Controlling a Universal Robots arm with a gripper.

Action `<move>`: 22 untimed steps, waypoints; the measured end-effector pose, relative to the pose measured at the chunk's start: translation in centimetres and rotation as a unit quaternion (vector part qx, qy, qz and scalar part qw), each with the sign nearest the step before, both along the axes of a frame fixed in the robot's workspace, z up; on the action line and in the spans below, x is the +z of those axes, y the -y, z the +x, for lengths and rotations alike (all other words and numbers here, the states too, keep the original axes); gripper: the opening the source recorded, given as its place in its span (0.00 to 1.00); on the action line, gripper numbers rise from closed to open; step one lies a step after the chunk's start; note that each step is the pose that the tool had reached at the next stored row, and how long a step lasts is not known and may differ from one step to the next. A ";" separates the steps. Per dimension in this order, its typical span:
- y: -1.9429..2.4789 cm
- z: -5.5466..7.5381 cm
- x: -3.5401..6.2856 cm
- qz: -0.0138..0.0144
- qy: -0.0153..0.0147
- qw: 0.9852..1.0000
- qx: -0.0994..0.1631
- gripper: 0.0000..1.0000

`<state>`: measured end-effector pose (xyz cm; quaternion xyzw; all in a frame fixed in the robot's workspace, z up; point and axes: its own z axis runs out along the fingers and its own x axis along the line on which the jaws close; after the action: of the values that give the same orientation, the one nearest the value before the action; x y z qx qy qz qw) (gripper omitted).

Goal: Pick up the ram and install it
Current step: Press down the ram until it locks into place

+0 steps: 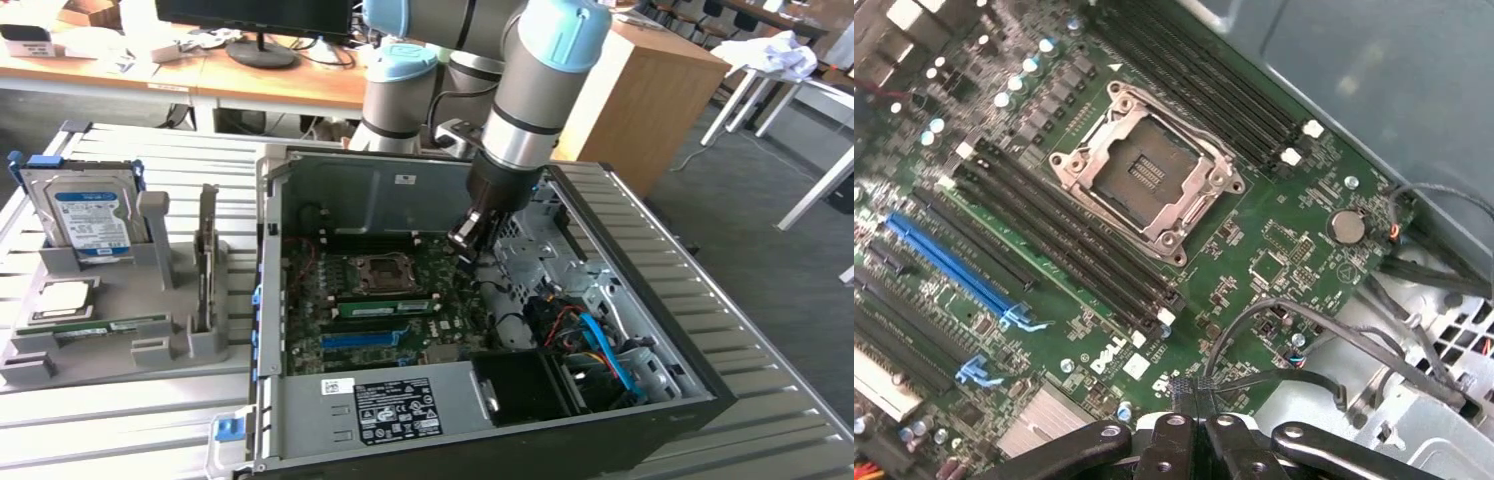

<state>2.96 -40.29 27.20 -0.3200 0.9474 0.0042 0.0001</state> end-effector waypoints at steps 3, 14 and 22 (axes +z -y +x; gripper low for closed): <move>-0.02 0.0 -0.02 0.000 0.000 1.000 -0.014 0.10; -0.09 0.0 -0.09 0.000 0.000 0.998 -0.067 0.10; -0.09 0.0 -0.16 0.000 0.000 0.992 -0.127 0.10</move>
<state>2.96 -40.20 27.03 -0.1973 0.9803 0.0040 0.0006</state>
